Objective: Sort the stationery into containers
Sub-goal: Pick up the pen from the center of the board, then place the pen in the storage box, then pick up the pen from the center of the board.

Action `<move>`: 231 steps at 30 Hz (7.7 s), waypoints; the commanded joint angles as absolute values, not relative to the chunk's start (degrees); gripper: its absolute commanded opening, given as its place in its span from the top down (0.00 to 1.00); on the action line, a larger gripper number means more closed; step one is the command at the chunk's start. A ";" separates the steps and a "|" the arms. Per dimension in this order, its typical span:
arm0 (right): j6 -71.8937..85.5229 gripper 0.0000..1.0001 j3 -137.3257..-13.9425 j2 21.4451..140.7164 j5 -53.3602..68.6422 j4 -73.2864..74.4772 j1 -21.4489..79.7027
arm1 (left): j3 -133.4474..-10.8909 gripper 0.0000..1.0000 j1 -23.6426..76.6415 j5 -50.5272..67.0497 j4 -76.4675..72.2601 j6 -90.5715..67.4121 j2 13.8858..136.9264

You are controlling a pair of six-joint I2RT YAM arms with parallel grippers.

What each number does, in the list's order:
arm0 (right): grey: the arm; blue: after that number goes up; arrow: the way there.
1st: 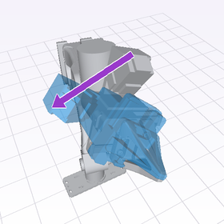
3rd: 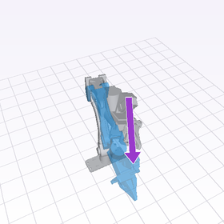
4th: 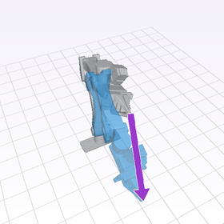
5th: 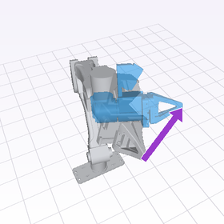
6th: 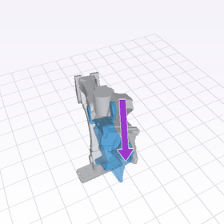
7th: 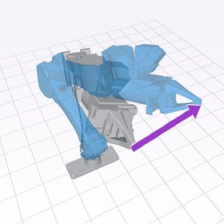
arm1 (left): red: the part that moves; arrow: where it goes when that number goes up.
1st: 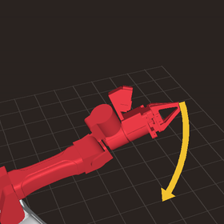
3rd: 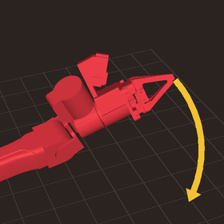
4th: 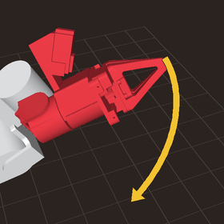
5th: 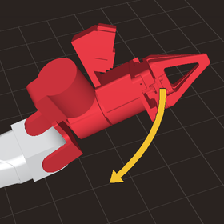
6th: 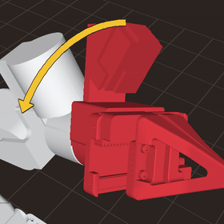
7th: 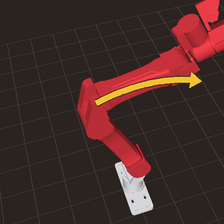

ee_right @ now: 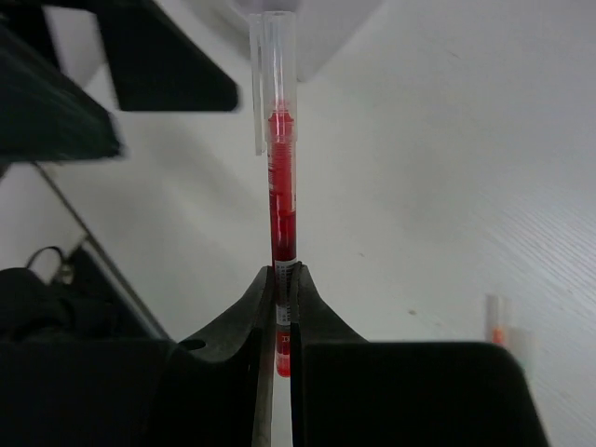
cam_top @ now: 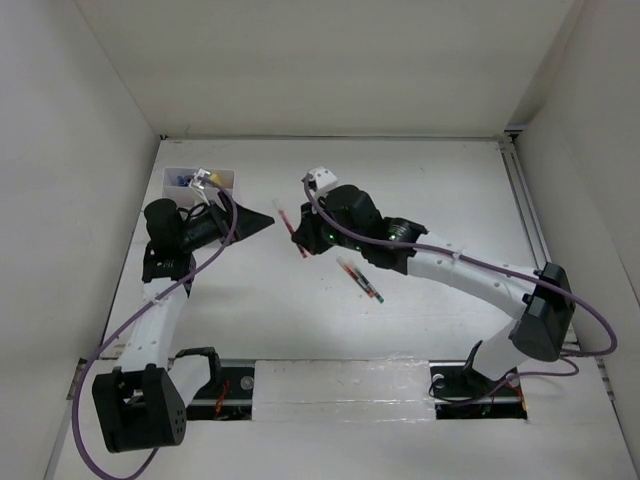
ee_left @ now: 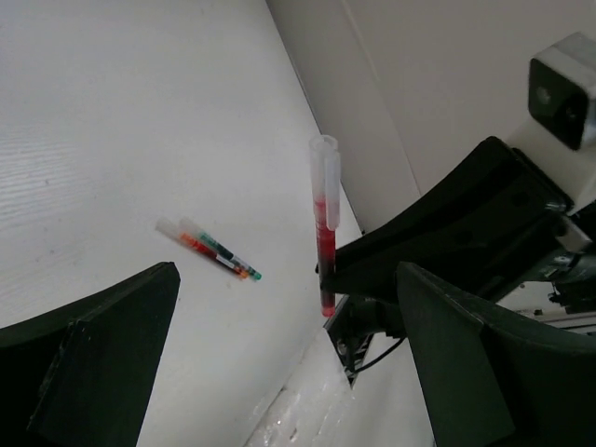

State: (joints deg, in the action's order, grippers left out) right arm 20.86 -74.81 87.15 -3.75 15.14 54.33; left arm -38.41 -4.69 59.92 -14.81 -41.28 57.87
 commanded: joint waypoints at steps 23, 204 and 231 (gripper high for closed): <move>21.88 1.00 -89.91 96.59 -5.81 13.89 62.05 | -38.50 1.00 -4.75 62.67 -17.84 -41.31 55.55; 21.27 1.00 -65.29 88.07 -15.66 24.54 42.62 | -53.79 0.01 -12.39 47.79 5.89 -25.84 60.38; 25.84 1.00 -94.48 100.55 10.28 8.88 55.02 | -47.90 0.13 -12.39 65.74 -11.16 -35.86 62.49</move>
